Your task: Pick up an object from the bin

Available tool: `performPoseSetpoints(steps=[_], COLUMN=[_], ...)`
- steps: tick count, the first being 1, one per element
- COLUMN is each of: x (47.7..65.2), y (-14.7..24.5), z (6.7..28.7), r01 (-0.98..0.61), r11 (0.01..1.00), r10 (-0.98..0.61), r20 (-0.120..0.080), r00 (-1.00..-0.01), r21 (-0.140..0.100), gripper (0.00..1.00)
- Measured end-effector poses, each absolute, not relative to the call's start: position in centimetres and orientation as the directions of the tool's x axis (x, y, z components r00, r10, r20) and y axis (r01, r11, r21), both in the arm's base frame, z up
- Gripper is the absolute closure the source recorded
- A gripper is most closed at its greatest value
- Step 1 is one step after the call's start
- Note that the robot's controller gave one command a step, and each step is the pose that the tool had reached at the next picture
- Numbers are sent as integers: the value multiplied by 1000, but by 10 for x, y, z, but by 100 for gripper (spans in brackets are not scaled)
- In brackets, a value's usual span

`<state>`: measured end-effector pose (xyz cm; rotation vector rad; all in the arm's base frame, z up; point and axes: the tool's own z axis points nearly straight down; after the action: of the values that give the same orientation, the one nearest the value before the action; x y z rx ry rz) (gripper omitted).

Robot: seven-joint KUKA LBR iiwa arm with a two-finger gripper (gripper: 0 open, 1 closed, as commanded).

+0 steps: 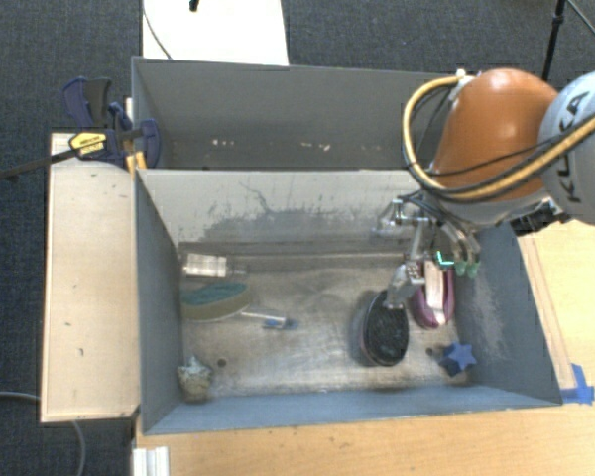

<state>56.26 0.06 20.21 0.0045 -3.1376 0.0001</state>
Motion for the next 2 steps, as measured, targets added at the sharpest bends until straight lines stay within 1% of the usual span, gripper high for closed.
performPoseSetpoints(steps=[1, 2], x=[536, 535], y=[-16, -24], z=[98, 91], r01=[-156, -502], r11=[988, 865], r10=[-156, -502], r20=[-4, 4], r00=[-988, -865], r21=[1, -6], gripper=[0, 0])
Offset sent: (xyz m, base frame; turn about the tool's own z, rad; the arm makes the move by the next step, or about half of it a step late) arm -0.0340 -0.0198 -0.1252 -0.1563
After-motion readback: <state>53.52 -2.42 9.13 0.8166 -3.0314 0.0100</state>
